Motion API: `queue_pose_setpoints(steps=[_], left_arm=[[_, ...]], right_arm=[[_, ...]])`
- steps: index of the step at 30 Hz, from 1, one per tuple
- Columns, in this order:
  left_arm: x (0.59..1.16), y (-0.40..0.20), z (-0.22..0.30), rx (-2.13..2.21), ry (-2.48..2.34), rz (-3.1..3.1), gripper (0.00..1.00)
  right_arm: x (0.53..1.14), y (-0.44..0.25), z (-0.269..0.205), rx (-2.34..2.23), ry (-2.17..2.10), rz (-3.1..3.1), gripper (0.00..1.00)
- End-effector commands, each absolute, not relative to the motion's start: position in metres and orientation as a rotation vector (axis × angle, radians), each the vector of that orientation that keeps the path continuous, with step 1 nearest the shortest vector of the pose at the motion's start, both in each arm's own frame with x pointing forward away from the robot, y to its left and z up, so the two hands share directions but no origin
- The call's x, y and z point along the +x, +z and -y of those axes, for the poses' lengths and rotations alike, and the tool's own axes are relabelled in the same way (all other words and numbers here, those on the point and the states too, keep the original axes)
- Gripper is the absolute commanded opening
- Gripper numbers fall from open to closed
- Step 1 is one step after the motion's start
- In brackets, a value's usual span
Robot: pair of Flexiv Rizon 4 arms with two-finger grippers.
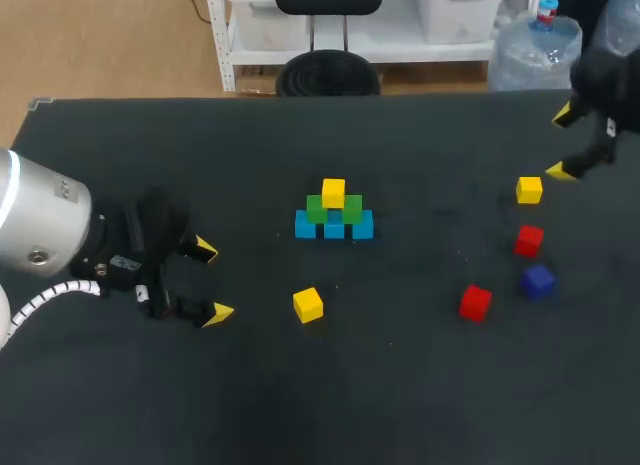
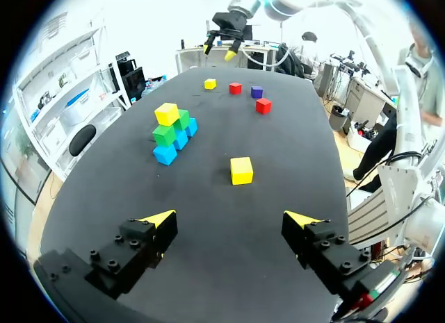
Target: Place the blue cubes, place green cubes on the blue cubes, place the yellow cubes on the green cubes, then place the red cubes on the yellow cubes, and place purple cube on the red cubes.
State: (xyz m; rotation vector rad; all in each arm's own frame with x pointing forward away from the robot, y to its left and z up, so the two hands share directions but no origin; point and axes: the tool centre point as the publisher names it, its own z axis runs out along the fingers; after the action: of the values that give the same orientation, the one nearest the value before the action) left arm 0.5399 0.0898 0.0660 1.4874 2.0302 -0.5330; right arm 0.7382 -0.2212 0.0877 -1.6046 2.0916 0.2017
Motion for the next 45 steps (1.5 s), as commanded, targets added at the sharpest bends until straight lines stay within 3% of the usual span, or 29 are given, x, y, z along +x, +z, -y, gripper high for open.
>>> queue_pose_setpoints(steps=[1, 34, 45], left_arm=[[0.539, 0.065, -0.092, 1.485, -0.538, -2.021, 1.00], [0.539, 0.065, -0.092, 1.485, -0.538, -2.021, 1.00], [0.539, 0.065, -0.092, 1.485, -0.538, -2.021, 1.00]], right_arm=[[0.746, 0.076, 0.230, -1.657, 0.245, -2.066, 1.00], [0.751, 0.007, 0.221, -1.805, 0.253, -2.059, 1.00], [0.753, -0.009, 0.224, -1.797, 0.241, -2.084, 0.85]])
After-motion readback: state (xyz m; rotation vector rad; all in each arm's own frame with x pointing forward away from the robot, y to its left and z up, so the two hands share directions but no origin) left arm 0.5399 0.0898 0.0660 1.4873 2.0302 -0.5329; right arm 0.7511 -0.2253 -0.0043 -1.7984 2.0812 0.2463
